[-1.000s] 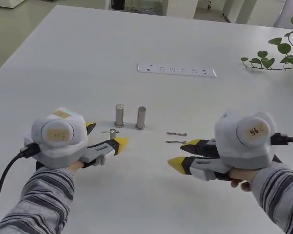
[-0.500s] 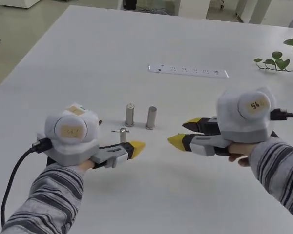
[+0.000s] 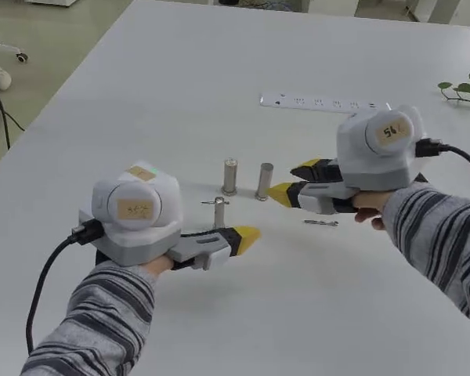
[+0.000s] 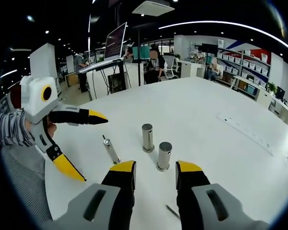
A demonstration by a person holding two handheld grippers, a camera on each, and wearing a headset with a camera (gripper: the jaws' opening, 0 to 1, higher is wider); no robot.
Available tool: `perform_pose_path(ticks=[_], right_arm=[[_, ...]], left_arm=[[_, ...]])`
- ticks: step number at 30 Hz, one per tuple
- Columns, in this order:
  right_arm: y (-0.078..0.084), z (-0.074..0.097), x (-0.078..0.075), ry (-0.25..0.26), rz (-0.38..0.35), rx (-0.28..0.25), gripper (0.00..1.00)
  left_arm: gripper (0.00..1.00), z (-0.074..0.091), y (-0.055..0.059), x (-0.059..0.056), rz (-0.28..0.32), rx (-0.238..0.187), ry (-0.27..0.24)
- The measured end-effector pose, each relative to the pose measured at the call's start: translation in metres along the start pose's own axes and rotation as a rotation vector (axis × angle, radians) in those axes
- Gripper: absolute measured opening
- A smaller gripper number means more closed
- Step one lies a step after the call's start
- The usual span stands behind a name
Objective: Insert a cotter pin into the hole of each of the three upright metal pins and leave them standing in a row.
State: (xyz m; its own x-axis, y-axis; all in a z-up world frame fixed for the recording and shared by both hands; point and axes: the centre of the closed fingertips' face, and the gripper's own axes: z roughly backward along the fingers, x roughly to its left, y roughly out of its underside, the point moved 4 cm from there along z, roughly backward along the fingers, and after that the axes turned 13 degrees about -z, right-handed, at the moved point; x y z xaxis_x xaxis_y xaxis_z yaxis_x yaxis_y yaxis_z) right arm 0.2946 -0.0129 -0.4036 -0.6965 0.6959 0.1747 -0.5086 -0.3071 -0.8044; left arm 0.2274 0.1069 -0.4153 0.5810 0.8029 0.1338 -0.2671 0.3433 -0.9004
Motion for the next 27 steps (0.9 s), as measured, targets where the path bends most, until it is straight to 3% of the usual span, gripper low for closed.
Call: perform_pose_path(ticks=[6, 12, 27], right_arm=[[-0.005, -0.014, -0.002, 0.004, -0.040, -0.017, 0.28], [-0.006, -0.030, -0.012, 0.011, -0.060, -0.019, 0.24], [-0.006, -0.042, -0.011, 0.039, -0.092, -0.057, 0.11]], left_arm=[[0.91, 0.010, 0.000, -0.003, -0.006, 0.008, -0.002], [0.95, 0.016, 0.001, -0.007, 0.036, 0.013, -0.001], [0.99, 0.015, -0.002, -0.015, 0.022, 0.017, 0.017]])
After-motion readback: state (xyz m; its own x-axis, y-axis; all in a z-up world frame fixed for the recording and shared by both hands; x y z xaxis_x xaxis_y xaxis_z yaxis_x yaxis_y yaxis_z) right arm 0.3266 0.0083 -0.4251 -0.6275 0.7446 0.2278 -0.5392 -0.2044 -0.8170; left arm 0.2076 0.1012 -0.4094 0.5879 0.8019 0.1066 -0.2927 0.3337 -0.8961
